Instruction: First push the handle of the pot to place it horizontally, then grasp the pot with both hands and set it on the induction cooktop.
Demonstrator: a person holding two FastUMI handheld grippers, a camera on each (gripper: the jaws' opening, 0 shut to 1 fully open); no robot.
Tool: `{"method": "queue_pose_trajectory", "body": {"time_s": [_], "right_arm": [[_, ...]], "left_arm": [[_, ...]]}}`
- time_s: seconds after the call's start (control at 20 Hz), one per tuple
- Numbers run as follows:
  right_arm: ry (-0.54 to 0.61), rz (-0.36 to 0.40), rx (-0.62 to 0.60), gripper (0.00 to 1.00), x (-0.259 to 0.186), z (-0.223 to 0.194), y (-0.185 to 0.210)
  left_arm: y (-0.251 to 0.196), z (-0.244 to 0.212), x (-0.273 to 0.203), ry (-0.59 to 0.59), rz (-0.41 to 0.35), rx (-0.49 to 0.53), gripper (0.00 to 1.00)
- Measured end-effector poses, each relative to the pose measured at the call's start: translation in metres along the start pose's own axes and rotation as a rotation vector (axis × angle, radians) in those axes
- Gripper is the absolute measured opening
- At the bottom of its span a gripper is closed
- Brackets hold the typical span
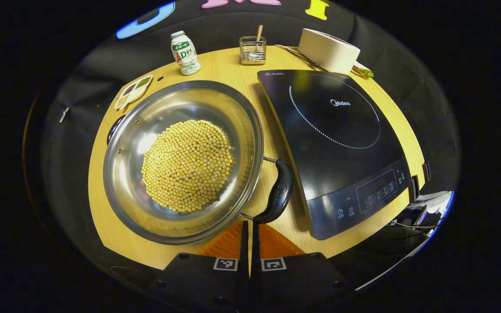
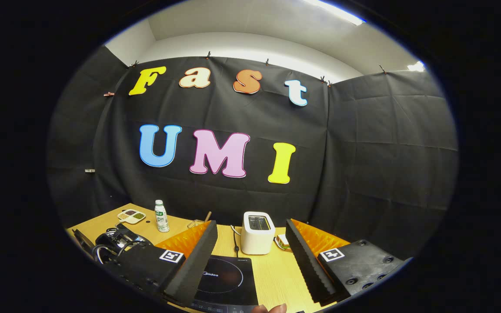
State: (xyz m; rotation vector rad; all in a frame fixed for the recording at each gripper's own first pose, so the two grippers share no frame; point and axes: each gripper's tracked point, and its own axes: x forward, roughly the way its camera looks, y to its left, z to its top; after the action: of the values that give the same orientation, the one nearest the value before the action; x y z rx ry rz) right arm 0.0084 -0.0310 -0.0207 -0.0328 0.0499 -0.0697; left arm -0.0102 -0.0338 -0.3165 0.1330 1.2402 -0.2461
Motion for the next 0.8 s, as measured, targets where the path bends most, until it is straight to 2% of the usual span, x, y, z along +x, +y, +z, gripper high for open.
{"method": "queue_pose_trajectory", "body": {"time_s": [0.8], "right_arm": [[0.020,-0.014,-0.006,0.98,-0.006,-0.006,-0.016]], "left_arm": [[-0.017,0.066,0.020,-0.060,0.034,-0.118,0.05]]}}
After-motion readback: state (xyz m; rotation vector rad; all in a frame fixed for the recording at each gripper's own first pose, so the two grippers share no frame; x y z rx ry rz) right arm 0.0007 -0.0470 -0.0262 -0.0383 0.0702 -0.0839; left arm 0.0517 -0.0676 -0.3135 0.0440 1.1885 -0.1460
